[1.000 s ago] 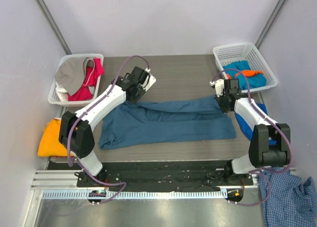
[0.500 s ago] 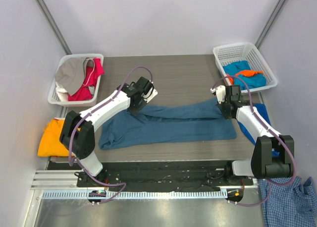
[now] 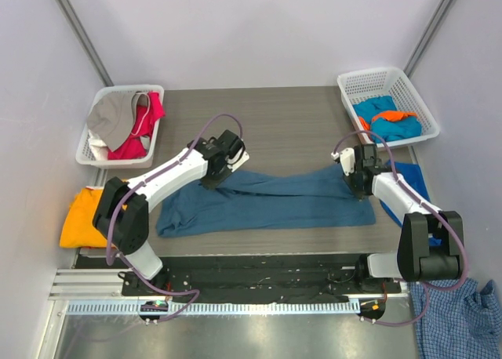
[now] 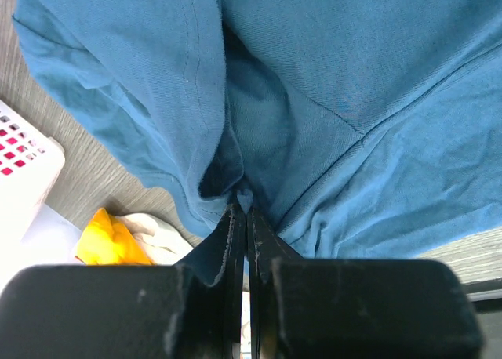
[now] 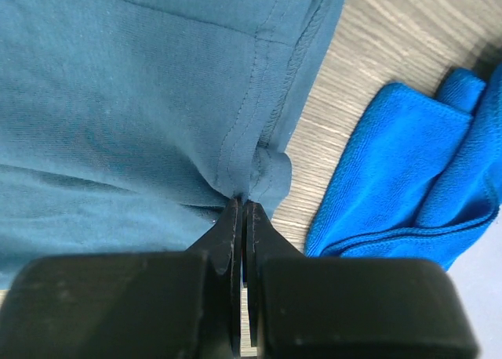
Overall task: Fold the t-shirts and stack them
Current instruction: Fold the other side of the tshirt into a rectangle
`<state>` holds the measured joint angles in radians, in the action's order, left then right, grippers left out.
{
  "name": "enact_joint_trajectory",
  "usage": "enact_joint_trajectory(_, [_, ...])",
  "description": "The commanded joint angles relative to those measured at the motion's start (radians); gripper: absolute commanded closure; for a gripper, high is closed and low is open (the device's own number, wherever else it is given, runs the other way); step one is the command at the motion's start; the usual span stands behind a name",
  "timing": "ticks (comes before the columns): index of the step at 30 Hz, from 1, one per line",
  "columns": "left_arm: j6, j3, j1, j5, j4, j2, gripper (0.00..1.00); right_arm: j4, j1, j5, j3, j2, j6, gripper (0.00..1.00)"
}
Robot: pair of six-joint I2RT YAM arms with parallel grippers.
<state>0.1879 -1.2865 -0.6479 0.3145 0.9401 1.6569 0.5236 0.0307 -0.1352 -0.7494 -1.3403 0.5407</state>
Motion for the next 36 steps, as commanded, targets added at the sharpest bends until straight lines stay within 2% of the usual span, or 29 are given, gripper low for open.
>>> enact_joint_trajectory(1, [-0.01,0.009,-0.009,0.006,0.035,0.012,0.94,-0.008,-0.002,-0.046,0.016,-0.008,0.016,0.95])
enact_joint_trajectory(4, [-0.008,0.016,-0.015,0.009,0.031,0.036,0.94,-0.017,-0.002,-0.053,0.025,-0.011,0.018,0.85])
enact_joint_trajectory(5, [-0.008,0.016,-0.016,0.009,0.029,0.043,0.94,-0.017,-0.003,-0.055,0.027,-0.011,0.016,0.77])
enact_joint_trajectory(8, [-0.005,0.01,-0.016,0.008,0.026,0.063,0.94,-0.019,-0.002,-0.055,0.022,-0.011,0.013,0.6])
enact_joint_trajectory(11, [-0.005,0.004,-0.018,-0.005,0.031,0.082,0.93,-0.017,-0.002,-0.058,0.012,-0.002,0.007,0.53])
enact_joint_trajectory(15, [-0.007,0.006,-0.019,-0.012,0.032,0.096,0.93,-0.002,-0.002,-0.053,-0.024,0.009,-0.002,0.48])
enact_joint_trajectory(29, [-0.018,0.004,-0.025,-0.052,0.042,0.138,0.92,0.153,0.002,0.064,-0.244,0.029,-0.048,0.44])
enact_joint_trajectory(36, [-0.01,-0.031,-0.025,-0.037,0.035,0.202,0.92,0.106,0.012,0.123,-0.288,-0.089,-0.064,0.44])
